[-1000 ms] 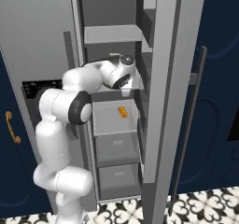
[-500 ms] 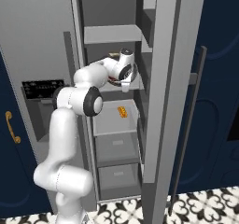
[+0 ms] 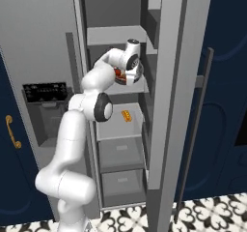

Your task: Pick the chicken drumstick and bell pepper from their plates and place them in the bowl. Then put the bowl in the fridge.

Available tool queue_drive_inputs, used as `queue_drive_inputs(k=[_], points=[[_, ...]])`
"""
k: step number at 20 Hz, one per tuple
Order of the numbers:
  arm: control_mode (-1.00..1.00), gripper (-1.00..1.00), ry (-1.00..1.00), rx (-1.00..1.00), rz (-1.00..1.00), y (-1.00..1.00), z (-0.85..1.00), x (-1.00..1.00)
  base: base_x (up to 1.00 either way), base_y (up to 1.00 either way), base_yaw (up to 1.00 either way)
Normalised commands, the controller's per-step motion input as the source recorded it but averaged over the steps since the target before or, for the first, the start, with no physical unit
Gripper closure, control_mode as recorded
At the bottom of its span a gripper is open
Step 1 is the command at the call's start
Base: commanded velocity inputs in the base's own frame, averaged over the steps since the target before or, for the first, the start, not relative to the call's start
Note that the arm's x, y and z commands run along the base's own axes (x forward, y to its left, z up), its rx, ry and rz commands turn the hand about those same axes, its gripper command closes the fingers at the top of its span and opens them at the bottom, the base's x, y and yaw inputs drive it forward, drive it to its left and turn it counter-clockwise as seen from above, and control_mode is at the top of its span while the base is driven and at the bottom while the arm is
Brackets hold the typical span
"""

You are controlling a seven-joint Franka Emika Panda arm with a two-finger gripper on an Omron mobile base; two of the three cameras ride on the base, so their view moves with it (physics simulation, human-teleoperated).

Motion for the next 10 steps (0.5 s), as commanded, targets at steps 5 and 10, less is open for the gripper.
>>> queue_drive_inputs(k=[5, 10], points=[[-1.0, -1.0, -0.1, 0.05, -0.01, -0.21, 0.01, -1.0, 0.0, 0.0, 0.0], [-1.0, -1.0, -0.4, 0.02, -0.01, -0.06, 0.01, -1.0, 0.0, 0.0, 0.0]])
